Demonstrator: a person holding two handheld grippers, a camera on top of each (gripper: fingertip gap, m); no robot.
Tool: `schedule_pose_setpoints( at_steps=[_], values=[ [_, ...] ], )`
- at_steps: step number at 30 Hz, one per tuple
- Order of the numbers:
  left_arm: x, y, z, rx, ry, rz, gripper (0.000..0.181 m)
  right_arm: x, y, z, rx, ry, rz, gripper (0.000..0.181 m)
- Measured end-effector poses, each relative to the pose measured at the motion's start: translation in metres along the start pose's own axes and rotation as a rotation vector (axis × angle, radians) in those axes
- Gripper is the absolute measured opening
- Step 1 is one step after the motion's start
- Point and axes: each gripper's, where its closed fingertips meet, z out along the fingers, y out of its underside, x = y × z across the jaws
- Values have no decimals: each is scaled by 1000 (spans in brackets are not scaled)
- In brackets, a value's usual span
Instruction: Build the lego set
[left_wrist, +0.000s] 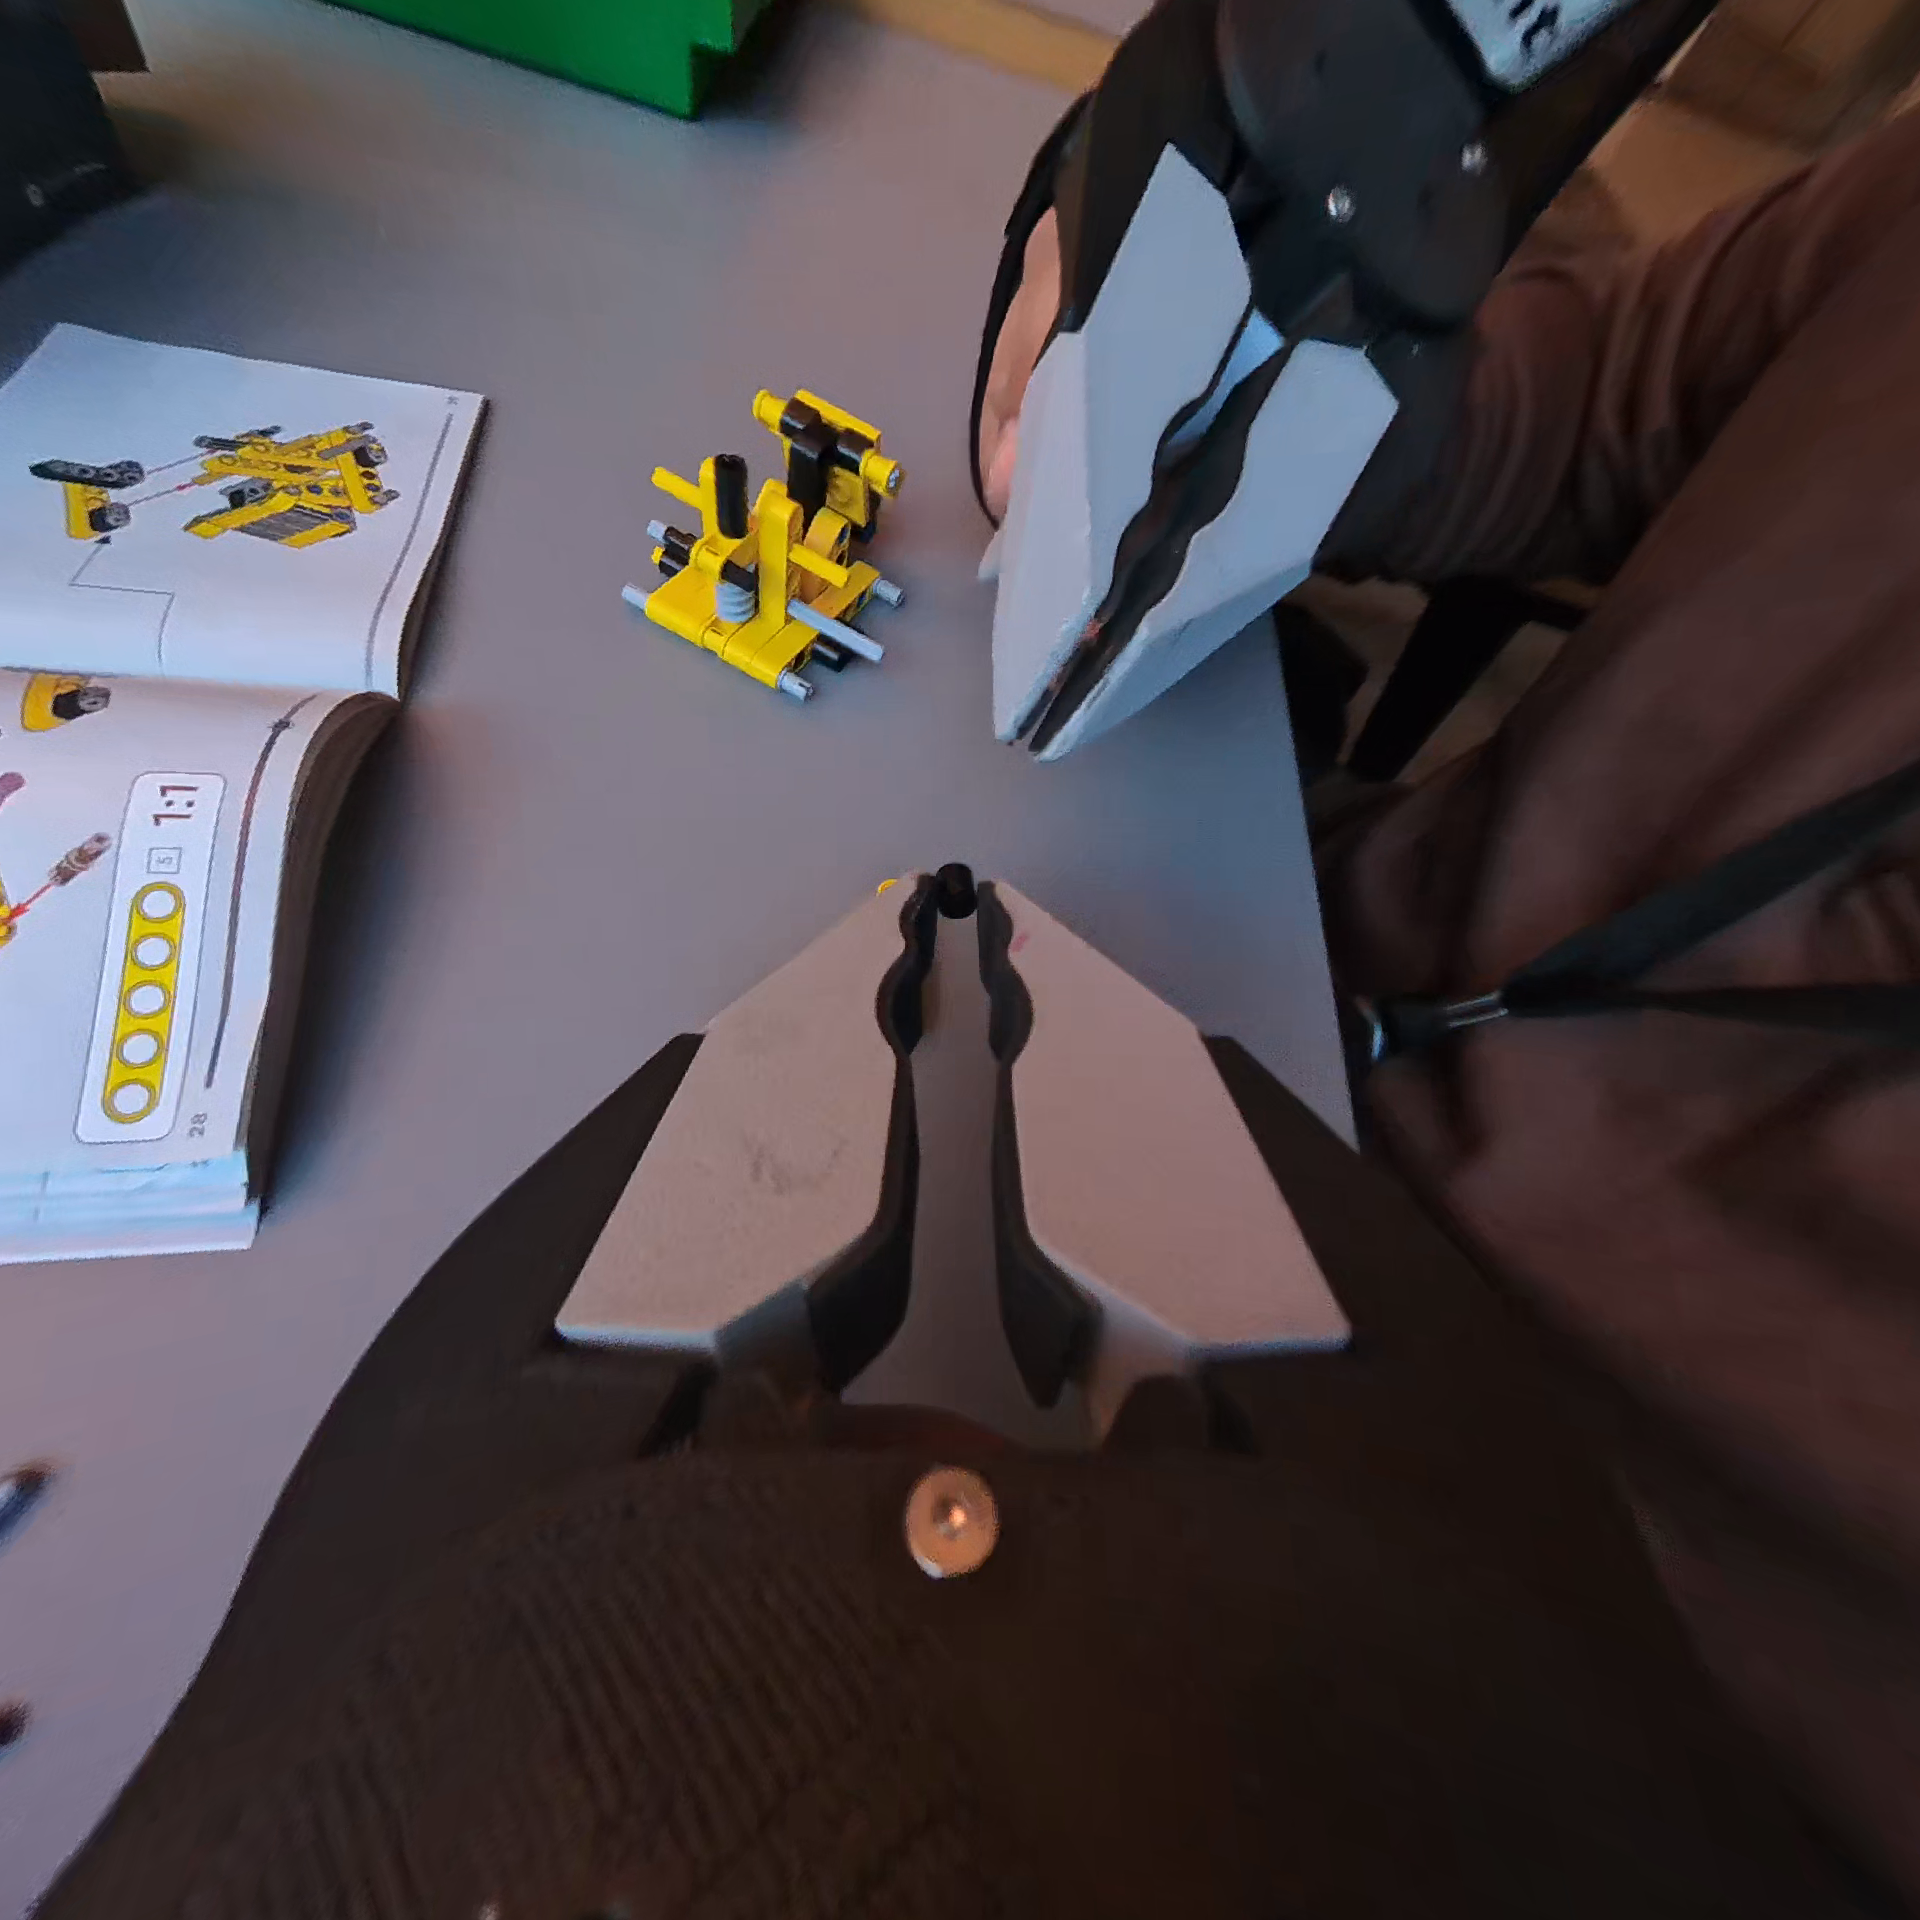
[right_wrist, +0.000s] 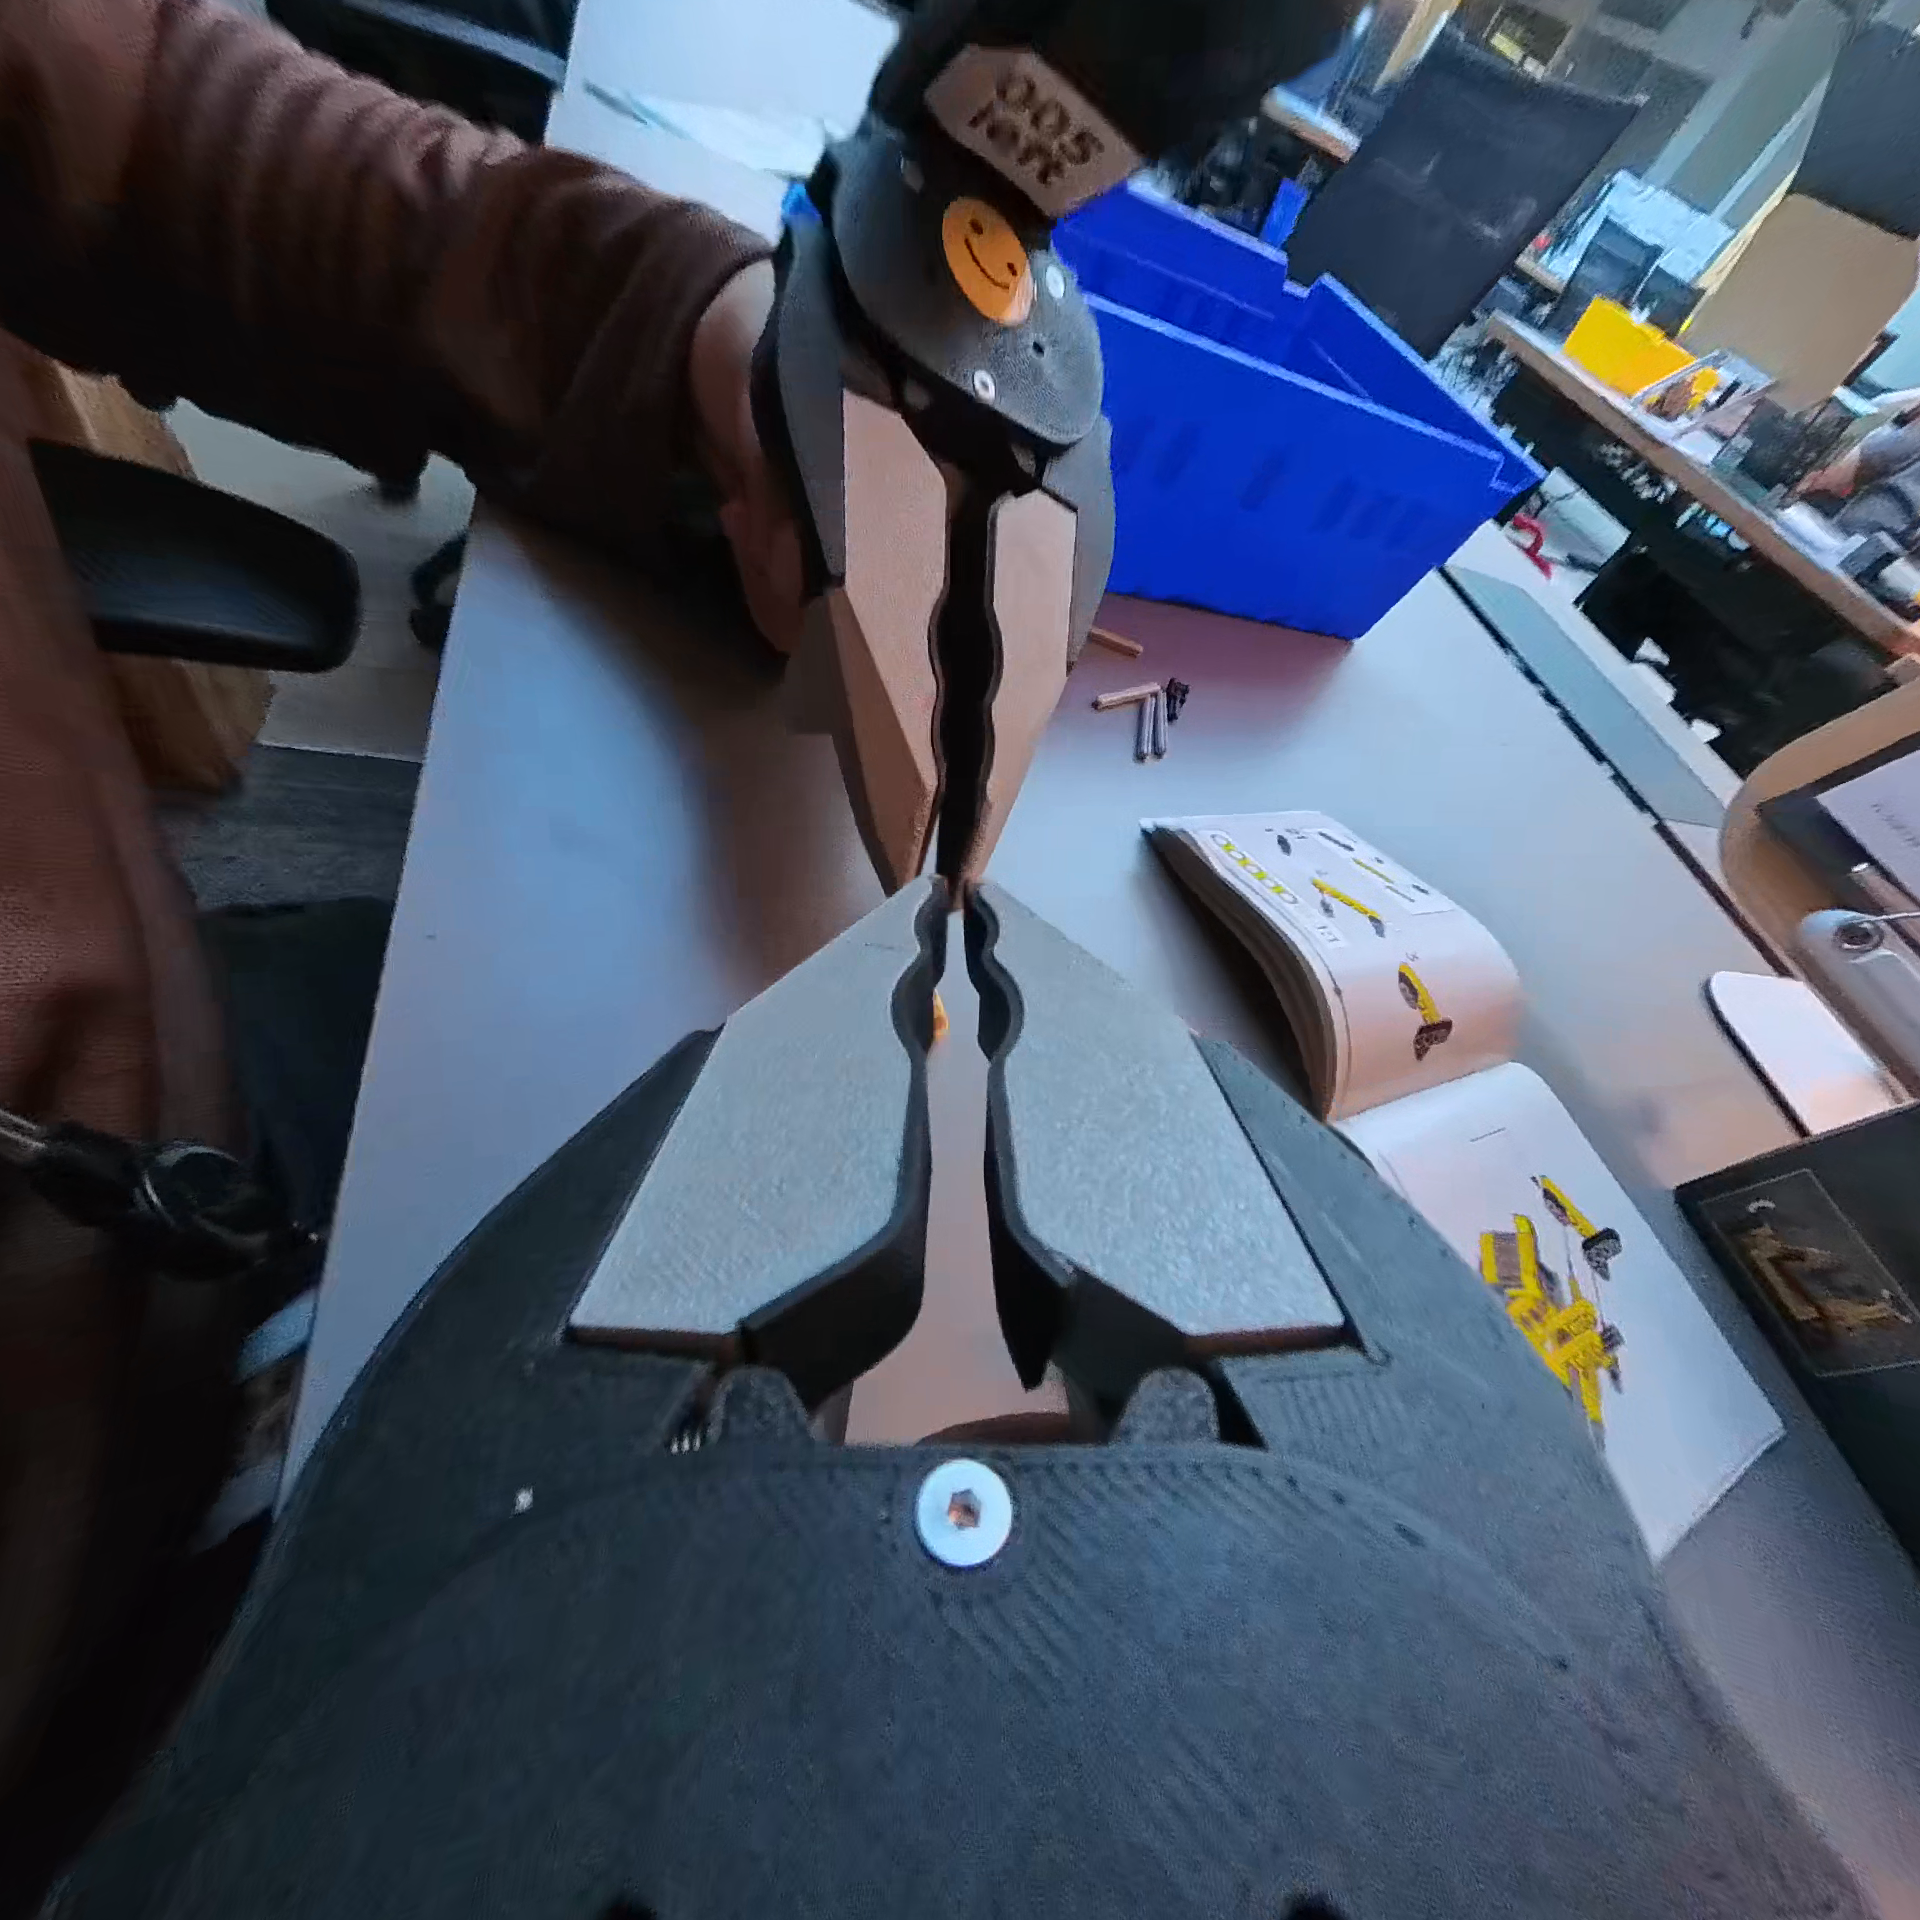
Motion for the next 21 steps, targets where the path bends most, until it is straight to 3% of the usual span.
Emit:
schedule_pose_setpoints(
  at_steps=[6,12,21],
  values=[
    [-14,5,12,-159,-123,183,5,6,22,0,-123,11,-2,0],
    [-10,10,22,-250,-104,217,4,5,32,5,-190,10,-26,0],
    [-7,9,22,-242,-85,219,4,0,42,11,-262,-23,-41,0]
  ],
)
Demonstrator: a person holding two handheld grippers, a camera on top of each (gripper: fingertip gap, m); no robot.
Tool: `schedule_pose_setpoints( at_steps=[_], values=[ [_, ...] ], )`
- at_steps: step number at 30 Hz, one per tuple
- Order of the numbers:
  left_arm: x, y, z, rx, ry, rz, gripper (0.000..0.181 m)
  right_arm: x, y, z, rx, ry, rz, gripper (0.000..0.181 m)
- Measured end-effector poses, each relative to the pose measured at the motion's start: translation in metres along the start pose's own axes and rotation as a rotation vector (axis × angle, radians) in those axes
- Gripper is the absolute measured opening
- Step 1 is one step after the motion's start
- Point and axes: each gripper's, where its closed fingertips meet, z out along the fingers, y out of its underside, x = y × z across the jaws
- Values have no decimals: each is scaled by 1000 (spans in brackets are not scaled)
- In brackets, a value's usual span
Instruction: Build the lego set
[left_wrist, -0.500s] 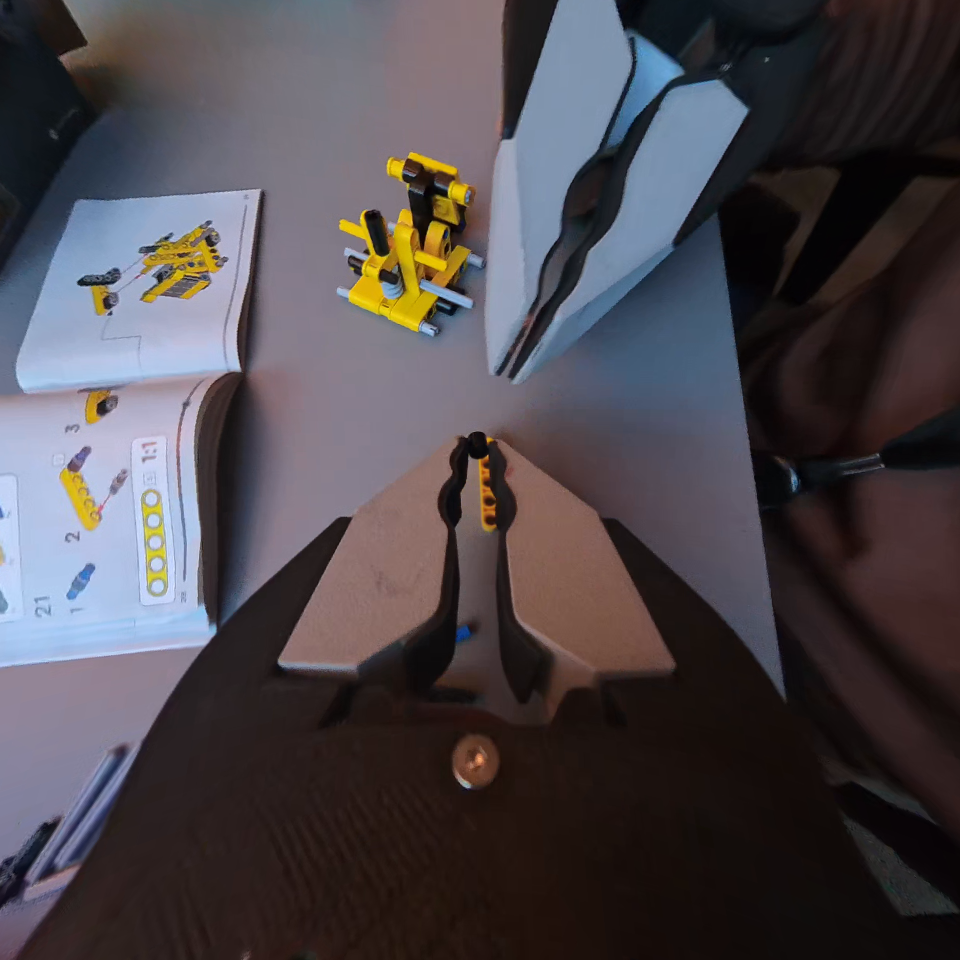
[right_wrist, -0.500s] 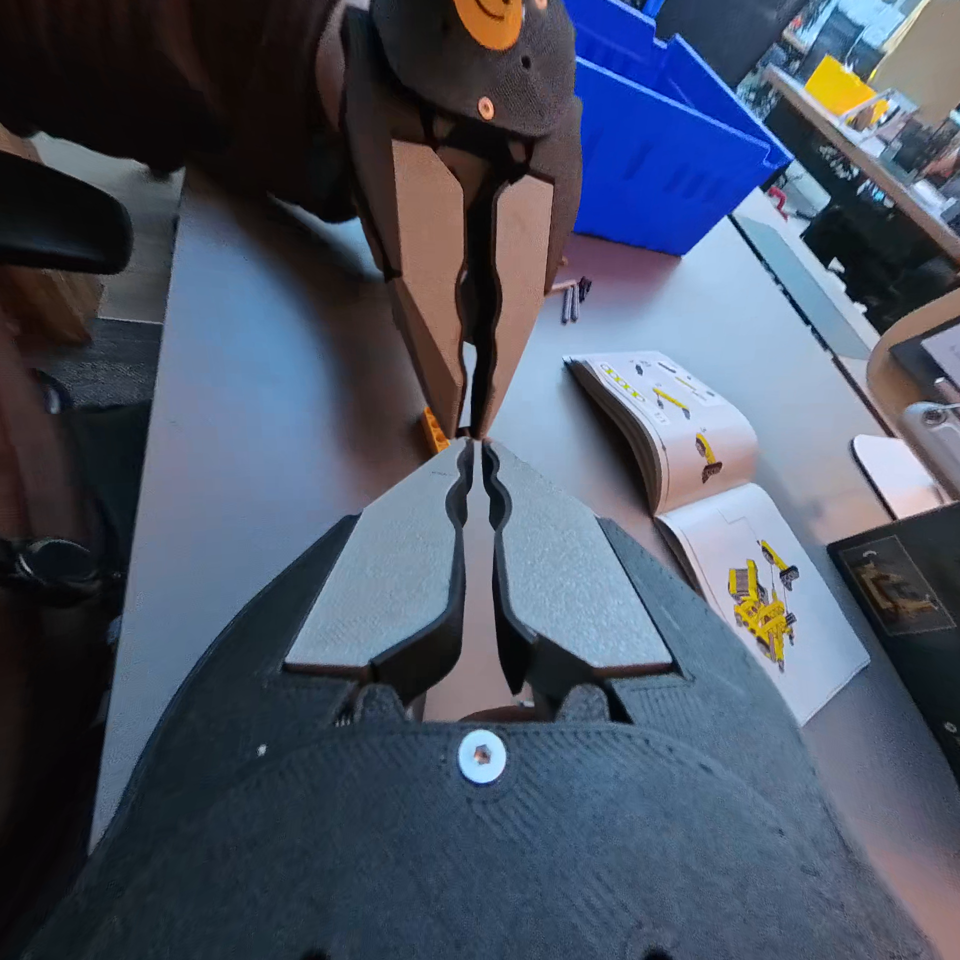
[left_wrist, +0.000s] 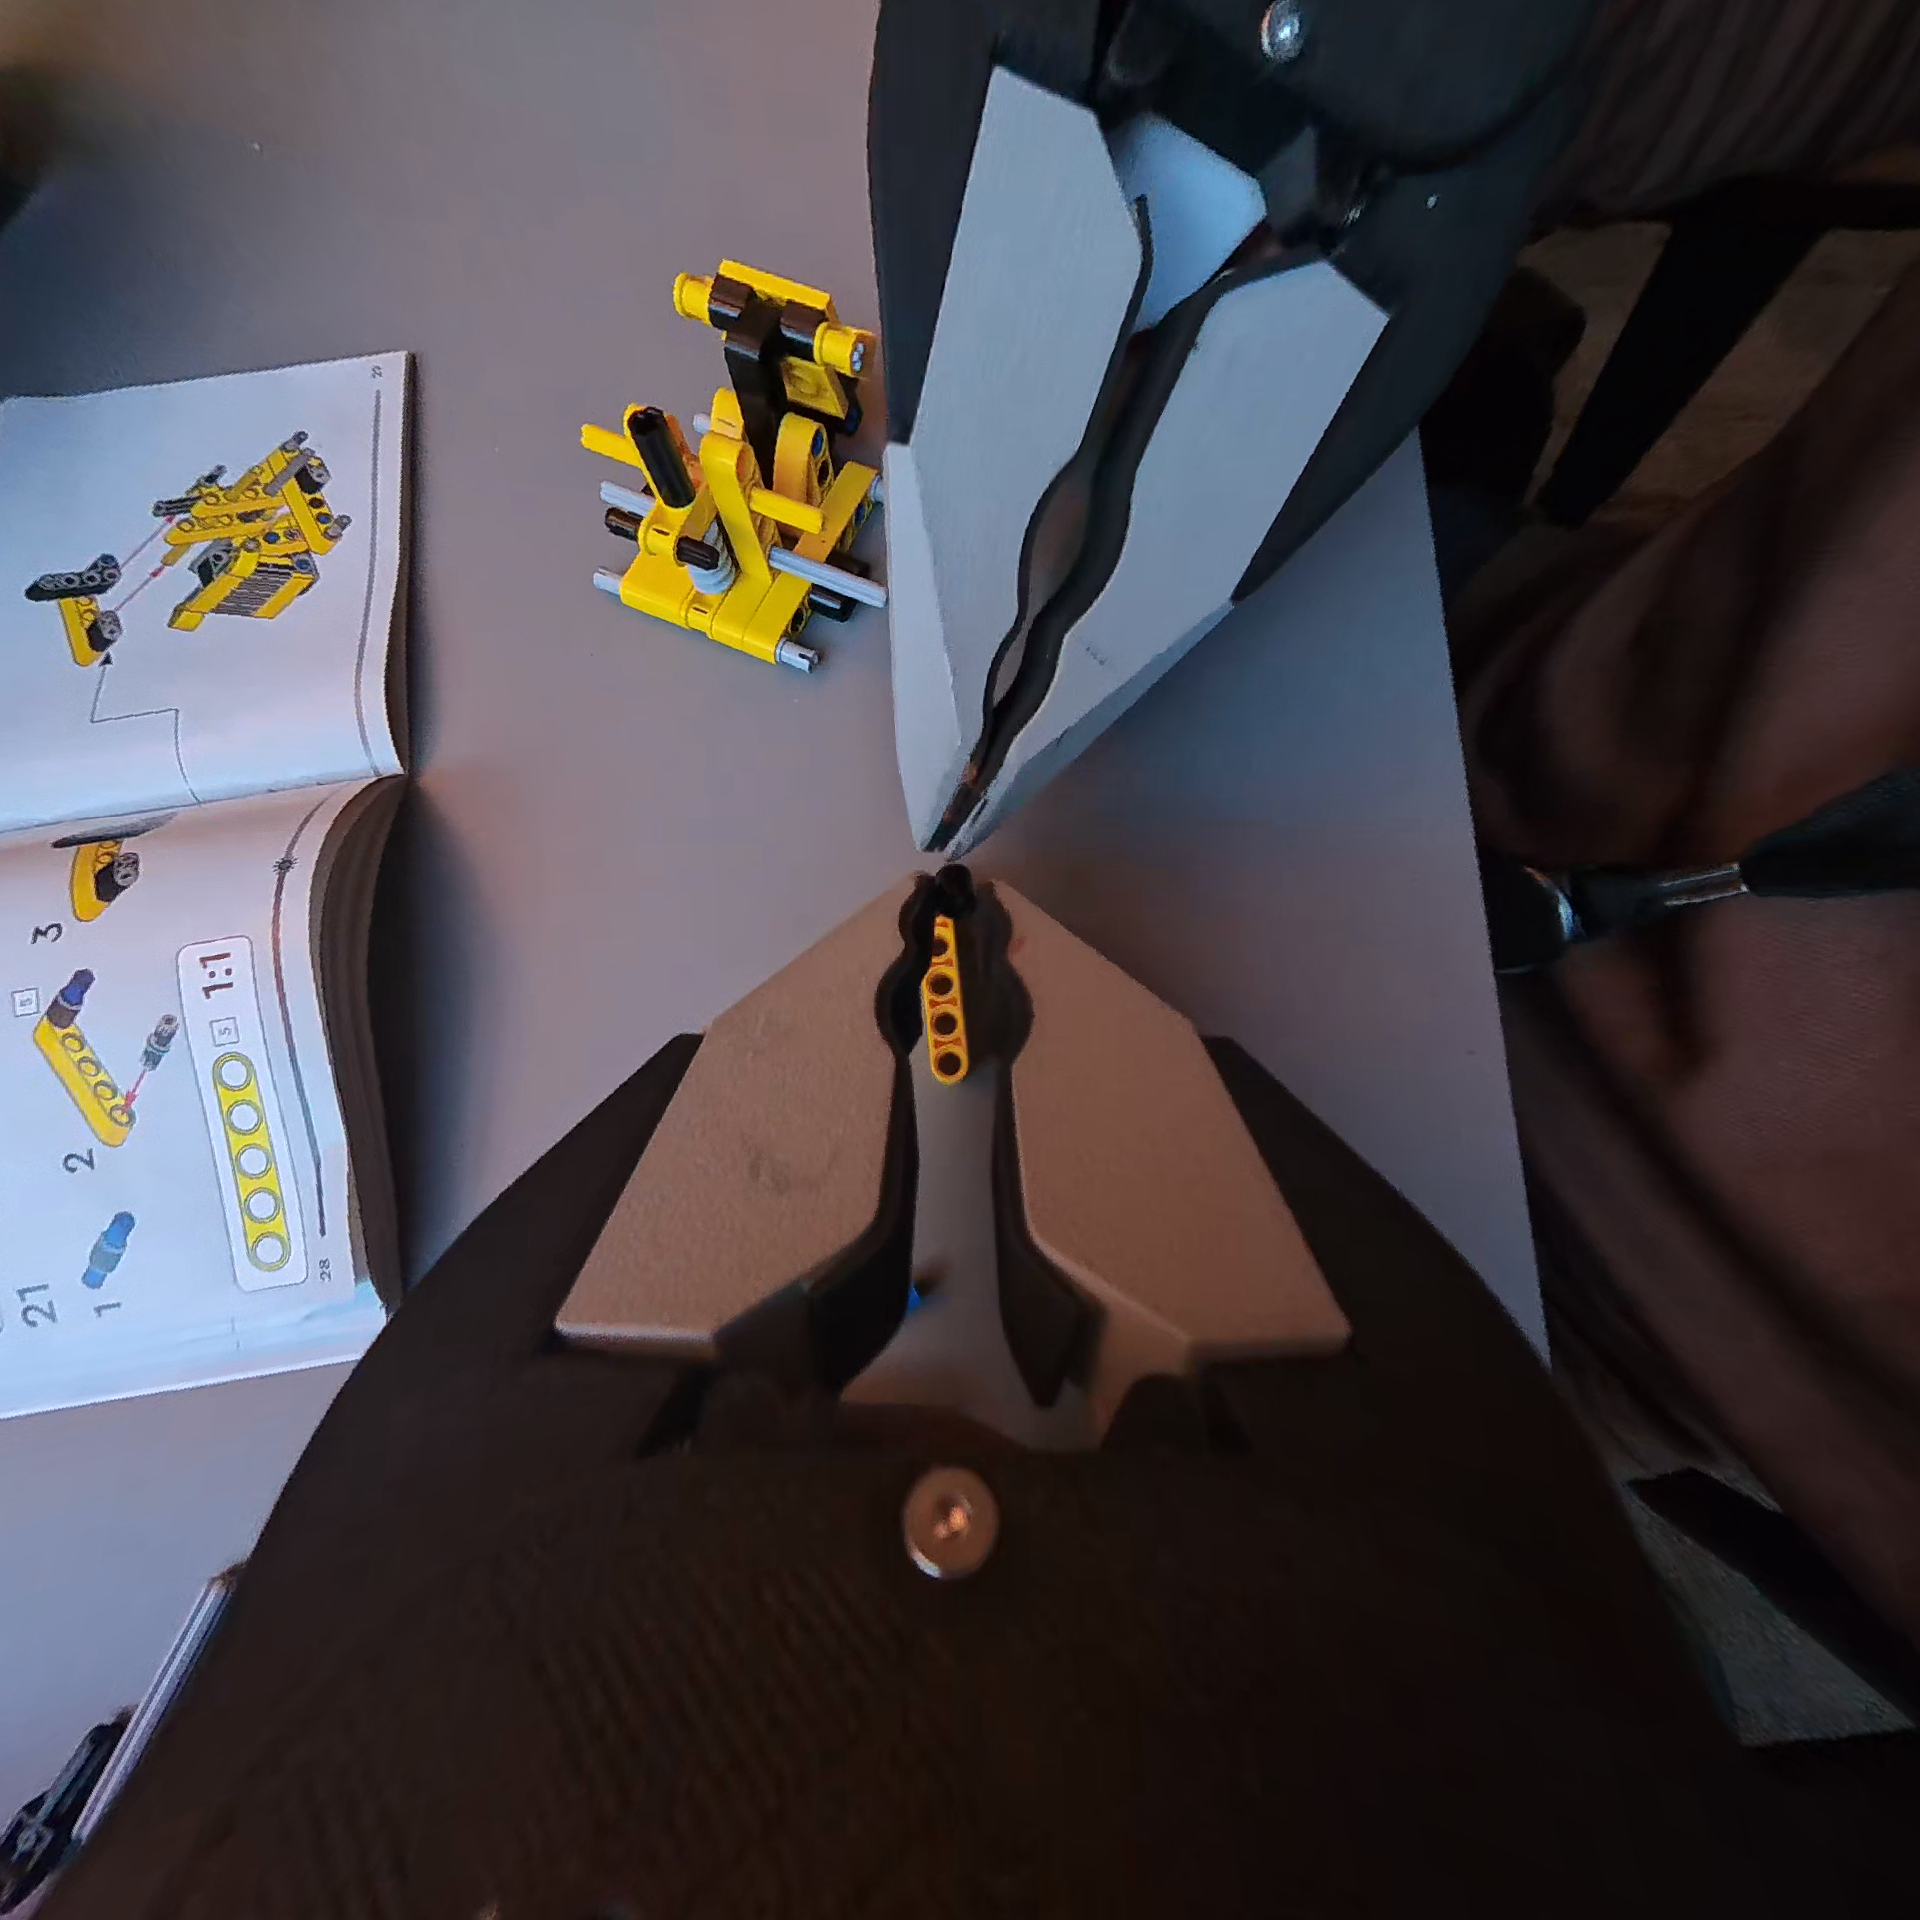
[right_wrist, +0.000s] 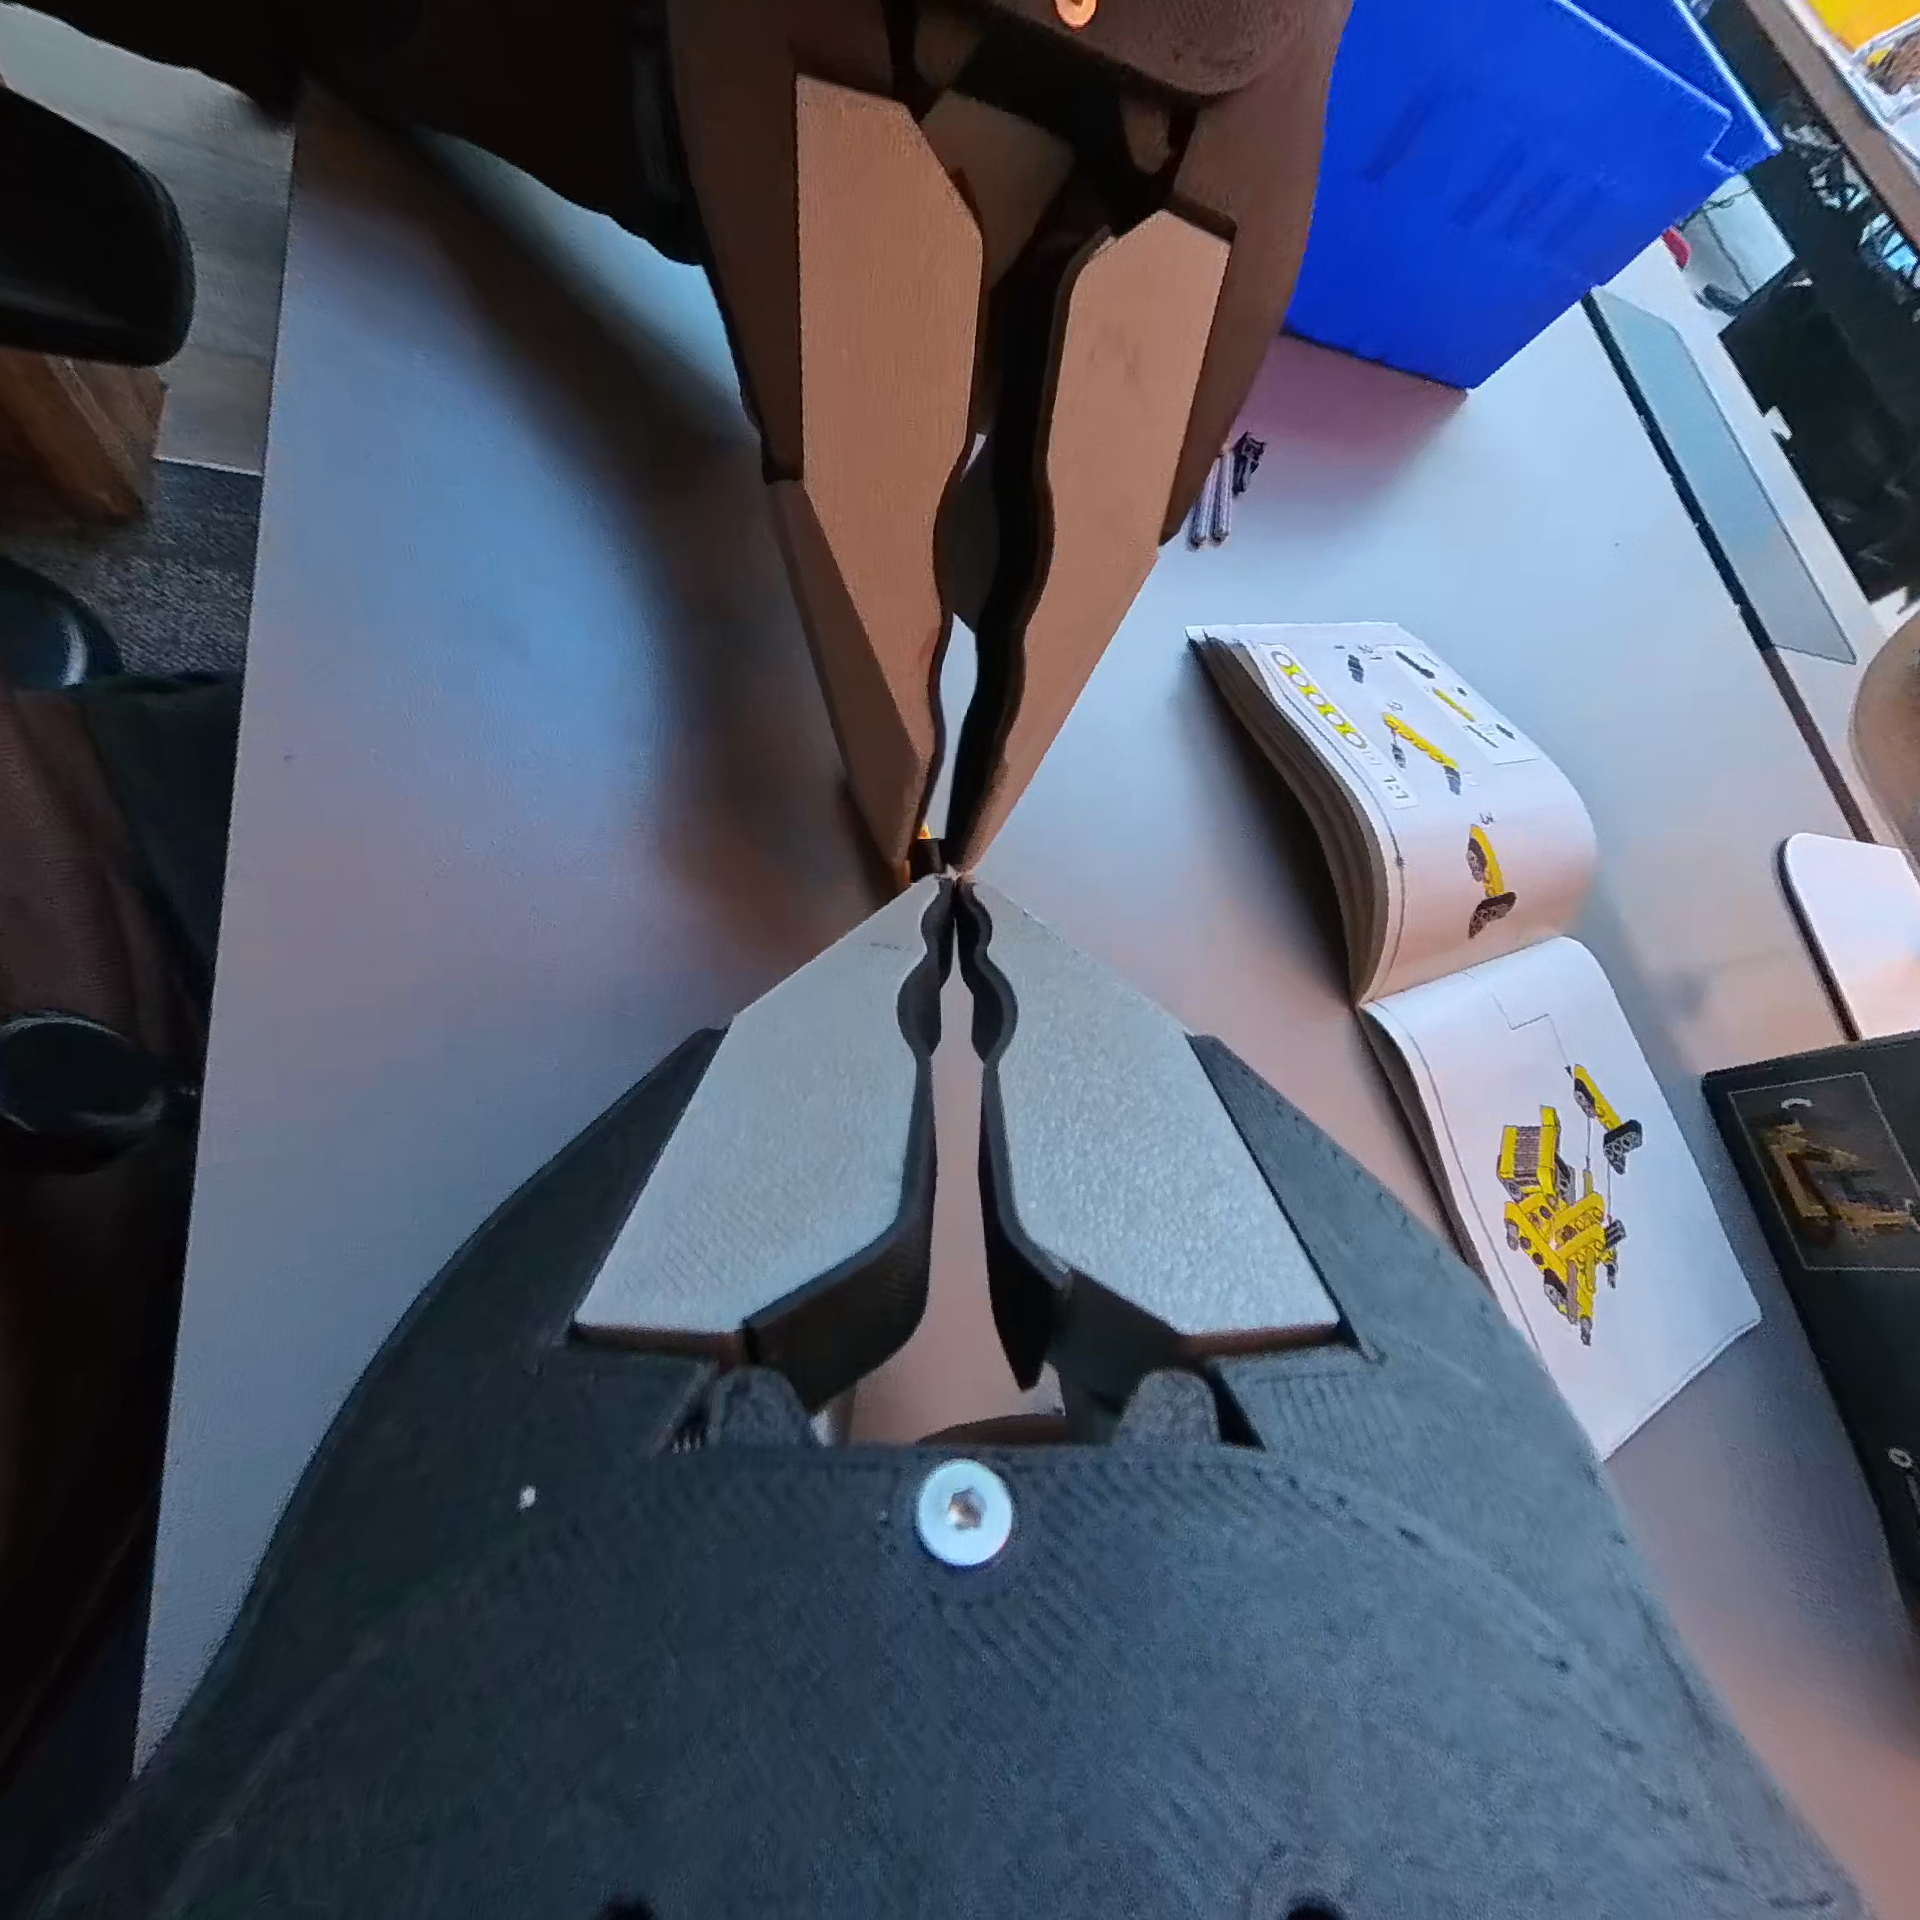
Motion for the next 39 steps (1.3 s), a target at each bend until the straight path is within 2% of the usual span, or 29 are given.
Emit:
schedule_pose_setpoints(
  at_steps=[8,14,27,39],
  values=[
    [-1,-6,-3,38,-20,10,4,-1,1,5,-21,-1,-28,0],
    [-6,7,1,-4,-40,11,5,1,-1,3,-5,8,-15,0],
    [-2,-4,6,56,-7,-8,4,7,5,-5,2,31,12,0],
    [-5,-2,7,45,-24,-23,4,6,5,-4,-6,27,6,0]
  ],
)
